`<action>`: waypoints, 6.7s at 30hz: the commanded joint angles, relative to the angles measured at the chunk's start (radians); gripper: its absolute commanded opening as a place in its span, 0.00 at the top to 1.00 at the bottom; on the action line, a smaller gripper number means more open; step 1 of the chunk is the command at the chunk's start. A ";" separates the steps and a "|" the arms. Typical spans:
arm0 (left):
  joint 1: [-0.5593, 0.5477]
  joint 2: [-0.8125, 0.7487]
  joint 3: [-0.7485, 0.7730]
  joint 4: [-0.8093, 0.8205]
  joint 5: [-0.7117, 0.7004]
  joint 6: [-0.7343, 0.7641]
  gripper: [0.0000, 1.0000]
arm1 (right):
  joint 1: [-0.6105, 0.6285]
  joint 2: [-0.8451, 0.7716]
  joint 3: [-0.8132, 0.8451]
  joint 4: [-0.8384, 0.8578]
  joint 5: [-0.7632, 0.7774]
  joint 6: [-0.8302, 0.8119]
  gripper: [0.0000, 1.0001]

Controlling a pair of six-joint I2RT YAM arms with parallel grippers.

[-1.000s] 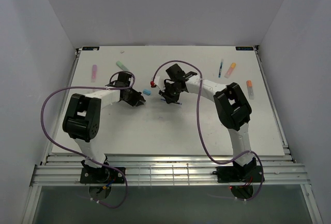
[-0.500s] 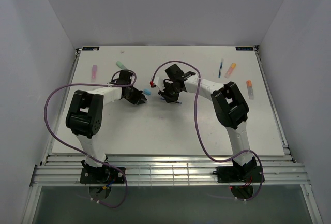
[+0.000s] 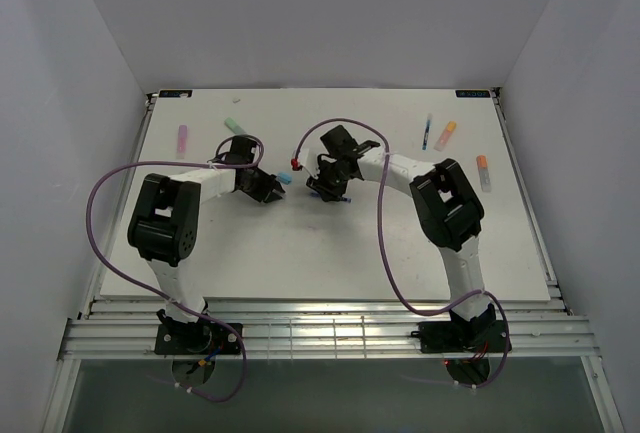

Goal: Open the pen caps

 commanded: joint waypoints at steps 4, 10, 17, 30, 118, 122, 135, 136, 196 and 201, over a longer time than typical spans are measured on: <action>-0.001 -0.020 -0.029 0.033 0.002 0.001 0.65 | 0.008 -0.031 -0.045 -0.025 0.025 -0.008 0.58; -0.001 -0.035 -0.060 0.062 0.011 -0.008 0.60 | 0.010 -0.052 -0.039 -0.011 0.034 0.006 0.56; -0.003 -0.066 -0.076 0.066 0.009 -0.013 0.58 | 0.010 -0.112 -0.019 0.024 0.025 0.052 0.55; -0.001 -0.184 -0.086 0.076 -0.003 0.019 0.48 | -0.131 -0.126 0.115 0.134 0.371 0.443 0.42; -0.006 -0.077 0.249 -0.132 0.104 0.217 0.43 | -0.351 -0.140 0.118 -0.178 0.095 0.769 0.92; -0.006 -0.072 0.276 -0.135 0.121 0.217 0.39 | -0.282 -0.184 0.098 -0.220 0.031 0.756 0.92; -0.006 -0.081 0.312 -0.147 0.193 0.203 0.34 | -0.116 -0.287 0.023 -0.215 -0.133 0.752 0.92; -0.006 -0.086 0.310 -0.148 0.192 0.205 0.34 | -0.113 -0.285 0.020 -0.215 -0.139 0.752 0.92; -0.076 -0.143 0.258 -0.158 0.187 0.153 1.00 | -0.025 -0.135 0.198 -0.237 -0.221 0.785 0.60; -0.076 -0.140 0.261 -0.159 0.189 0.154 1.00 | -0.016 -0.107 0.234 -0.240 -0.218 0.802 0.63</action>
